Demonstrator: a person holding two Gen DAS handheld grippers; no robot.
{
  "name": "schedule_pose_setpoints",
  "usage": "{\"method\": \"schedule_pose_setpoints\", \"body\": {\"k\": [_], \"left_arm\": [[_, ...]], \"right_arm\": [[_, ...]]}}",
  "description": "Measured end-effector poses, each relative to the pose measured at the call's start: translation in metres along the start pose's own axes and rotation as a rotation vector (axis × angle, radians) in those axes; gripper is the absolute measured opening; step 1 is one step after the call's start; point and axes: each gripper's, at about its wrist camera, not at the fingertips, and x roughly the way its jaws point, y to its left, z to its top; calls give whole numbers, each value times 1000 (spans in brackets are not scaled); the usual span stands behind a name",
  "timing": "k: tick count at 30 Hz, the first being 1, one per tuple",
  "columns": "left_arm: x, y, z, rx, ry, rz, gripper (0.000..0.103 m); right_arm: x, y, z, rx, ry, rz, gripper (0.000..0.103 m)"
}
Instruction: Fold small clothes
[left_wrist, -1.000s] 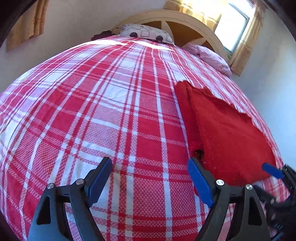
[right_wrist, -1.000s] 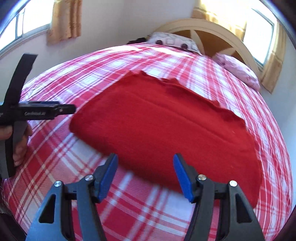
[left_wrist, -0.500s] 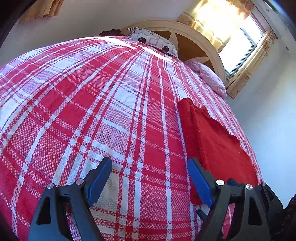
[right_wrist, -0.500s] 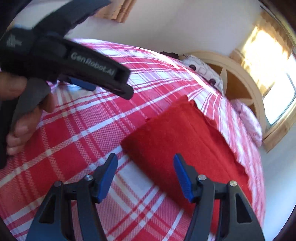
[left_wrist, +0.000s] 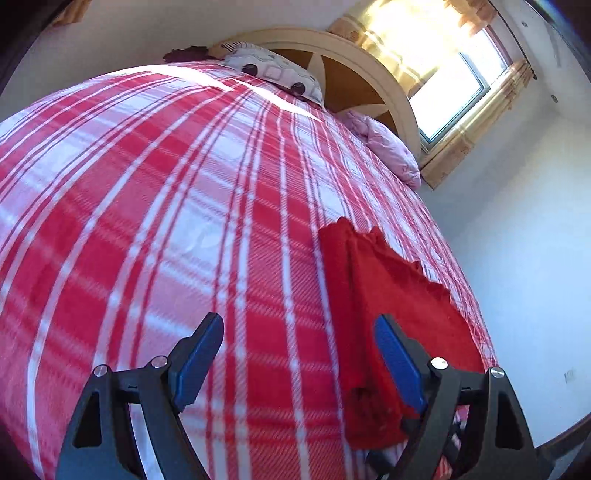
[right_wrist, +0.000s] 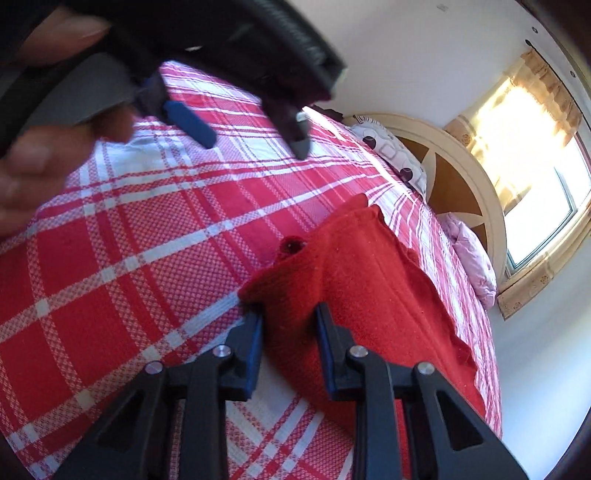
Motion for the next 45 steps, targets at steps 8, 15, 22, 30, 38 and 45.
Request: {"method": "schedule_pose_setpoints", "body": {"k": [8,15,22,30,38,45], "left_arm": [[72,-35,38,58,107,-83,84],[108,-33,48,51,163,-59,84],[124,-25,49,28,212,-116,18],[108,-29,57,-29,174,-118,11],[93,-60,74,-38,148,-176,11],[92,-113,82,14,135,-223,11]], "right_arm": [[-1,2,-1,13,-13,2,28],[-1,5,-2,14,-22,-5,28],[-4,6,-4,17,-29,-6,28],[-7,-5,-5,58,-47,20,20],[-35,-50,-14,260,-134,113,18],[-58,-101,-30,471,-207,148,18]]}}
